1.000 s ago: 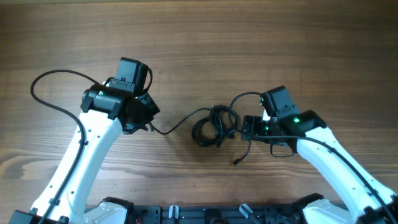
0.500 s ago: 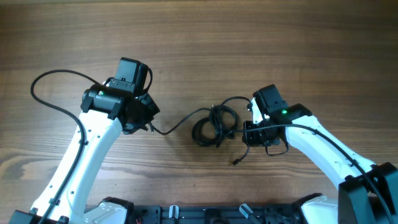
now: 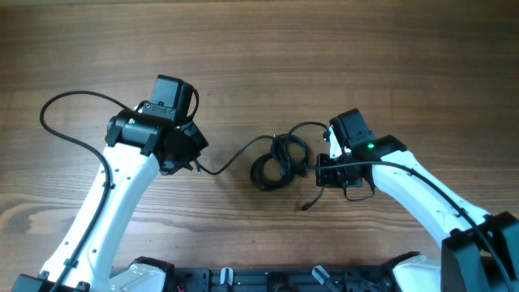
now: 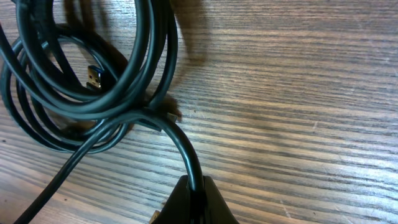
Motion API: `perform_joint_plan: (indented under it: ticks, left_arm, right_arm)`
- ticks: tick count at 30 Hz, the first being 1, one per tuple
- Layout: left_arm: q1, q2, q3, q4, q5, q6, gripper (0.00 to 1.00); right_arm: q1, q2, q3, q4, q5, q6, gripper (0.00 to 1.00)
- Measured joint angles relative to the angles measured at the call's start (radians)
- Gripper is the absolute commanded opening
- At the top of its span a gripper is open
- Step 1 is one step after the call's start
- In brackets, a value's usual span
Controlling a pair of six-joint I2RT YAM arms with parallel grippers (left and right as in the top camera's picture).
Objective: Untangle cables
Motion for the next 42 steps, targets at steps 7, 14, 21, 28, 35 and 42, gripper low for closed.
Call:
perform_joint_plan:
  ticks: [7,14,21,28,35,42]
  left_arm:
    - [0.0,0.0,0.0,0.0,0.0,0.0,0.04]
    - [0.005,0.0,0.0,-0.001,-0.032,0.0,0.04]
    - [0.111,0.0,0.0,-0.036,-0.059,0.0,0.04]
    - [0.164,0.0,0.0,-0.044,-0.083,0.0,0.04]
    - [0.204,0.0,0.0,-0.042,-0.135,0.0,0.04]
    - [0.208,0.0,0.0,-0.041,-0.087,0.0,0.04]
  right_arm:
    - [0.0,-0.219,0.035,-0.08,0.036,0.003,0.05]
    - [-0.042,-0.482,0.06,-0.154,0.174,0.06,0.04]
    - [-0.311,-0.474,0.06,-0.209,0.253,0.06,0.04]
    - [-0.427,-0.414,0.06,-0.203,0.249,0.029,0.04]
    - [-0.427,-0.405,0.06,-0.191,0.265,0.162,0.04]
    - [-0.429,-0.404,0.06,-0.164,0.171,0.192,0.04]
